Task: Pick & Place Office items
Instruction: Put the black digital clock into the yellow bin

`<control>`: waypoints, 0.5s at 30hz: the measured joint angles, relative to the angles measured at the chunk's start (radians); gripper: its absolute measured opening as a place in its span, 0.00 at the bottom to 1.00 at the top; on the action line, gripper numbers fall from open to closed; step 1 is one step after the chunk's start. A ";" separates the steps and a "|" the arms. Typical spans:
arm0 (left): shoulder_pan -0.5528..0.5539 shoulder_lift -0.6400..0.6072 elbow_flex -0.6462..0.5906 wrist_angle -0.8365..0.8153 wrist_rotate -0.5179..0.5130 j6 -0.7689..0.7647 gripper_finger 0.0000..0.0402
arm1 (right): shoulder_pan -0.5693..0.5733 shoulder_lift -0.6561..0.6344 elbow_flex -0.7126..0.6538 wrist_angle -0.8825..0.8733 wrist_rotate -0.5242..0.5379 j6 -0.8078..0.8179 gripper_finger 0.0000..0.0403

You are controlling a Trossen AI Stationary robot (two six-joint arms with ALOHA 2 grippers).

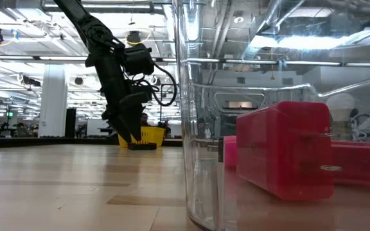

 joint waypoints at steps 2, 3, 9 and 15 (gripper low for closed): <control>-0.003 0.006 0.000 0.002 -0.001 0.000 0.69 | 0.000 0.000 0.000 0.000 0.000 0.000 0.75; -0.005 0.010 0.000 0.001 -0.001 0.001 0.69 | 0.000 0.000 0.000 0.000 0.000 0.000 0.75; -0.010 0.057 0.006 0.007 -0.002 0.002 0.69 | 0.000 0.000 0.000 -0.001 0.000 0.000 0.75; -0.010 0.101 0.034 -0.011 -0.006 0.006 0.68 | 0.000 0.000 0.000 -0.010 0.000 0.000 0.75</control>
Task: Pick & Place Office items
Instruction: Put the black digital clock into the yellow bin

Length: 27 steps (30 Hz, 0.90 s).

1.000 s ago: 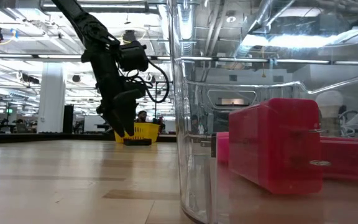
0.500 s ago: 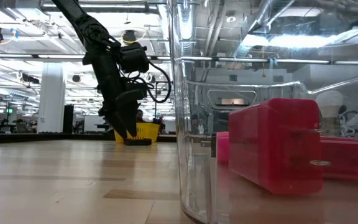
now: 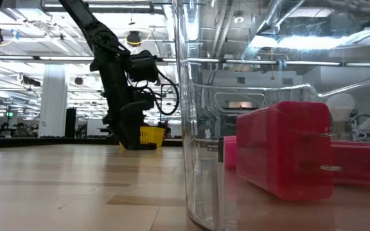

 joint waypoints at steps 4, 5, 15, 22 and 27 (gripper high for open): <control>0.001 -0.005 0.003 -0.001 -0.002 -0.001 0.60 | 0.000 0.000 0.000 -0.002 0.000 0.000 0.75; 0.000 -0.008 0.003 0.000 -0.013 -0.008 0.56 | 0.000 0.000 0.000 -0.002 0.000 0.000 0.75; -0.035 -0.035 0.002 -0.017 0.067 0.000 0.35 | 0.014 0.000 0.000 -0.004 0.000 0.021 0.75; -0.166 -0.088 0.001 -0.028 0.141 -0.012 0.35 | 0.038 0.000 0.000 -0.038 0.022 0.066 0.75; -0.256 -0.154 0.001 0.006 0.144 -0.033 0.35 | 0.048 0.000 0.000 -0.045 0.027 0.087 0.75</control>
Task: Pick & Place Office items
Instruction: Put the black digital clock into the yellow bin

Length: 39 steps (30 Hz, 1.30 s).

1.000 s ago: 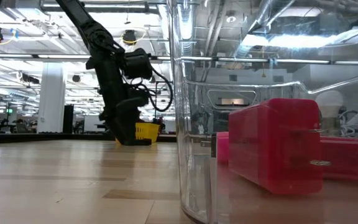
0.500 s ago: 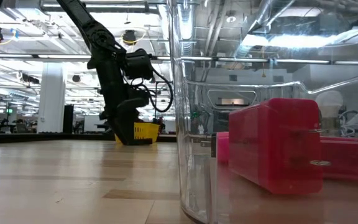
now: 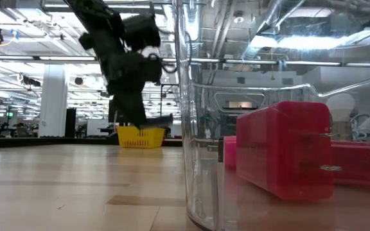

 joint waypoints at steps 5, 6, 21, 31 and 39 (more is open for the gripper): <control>0.013 -0.097 0.000 0.008 -0.113 -0.005 0.35 | 0.004 0.000 0.000 0.001 0.003 0.007 0.75; 0.027 -0.117 0.000 0.002 -0.126 -0.005 0.35 | 0.004 0.000 0.000 0.001 0.003 0.007 0.75; 0.430 -0.206 0.001 0.008 -0.173 0.053 0.35 | -0.012 0.000 0.000 -0.015 0.003 -0.001 0.75; 0.528 -0.061 0.001 0.073 -0.171 0.062 0.35 | -0.043 0.000 0.000 -0.018 0.004 -0.020 0.75; 0.528 0.014 0.001 0.161 -0.149 0.061 0.35 | -0.051 0.000 0.000 -0.018 0.003 -0.027 0.75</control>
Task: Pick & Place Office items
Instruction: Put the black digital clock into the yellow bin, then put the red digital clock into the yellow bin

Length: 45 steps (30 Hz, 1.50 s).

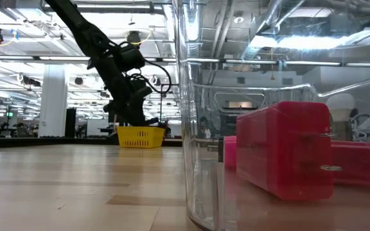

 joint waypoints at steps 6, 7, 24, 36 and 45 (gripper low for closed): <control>0.000 0.004 0.003 0.000 0.004 0.001 0.35 | 0.000 0.000 0.000 0.000 0.000 0.000 0.75; 0.000 0.004 0.003 0.000 0.004 0.001 0.35 | 0.000 0.000 0.000 0.000 0.000 0.000 0.75; -0.003 0.004 0.003 -0.007 0.004 0.013 0.53 | 0.000 0.000 0.000 0.000 0.000 0.000 0.75; -0.092 -0.077 0.005 0.000 0.020 0.021 0.47 | 0.000 0.000 0.000 -0.118 0.038 0.103 0.75; -0.416 -0.335 -0.114 0.025 -0.012 -0.023 0.45 | 0.101 -0.006 -0.101 -0.287 0.099 0.371 0.75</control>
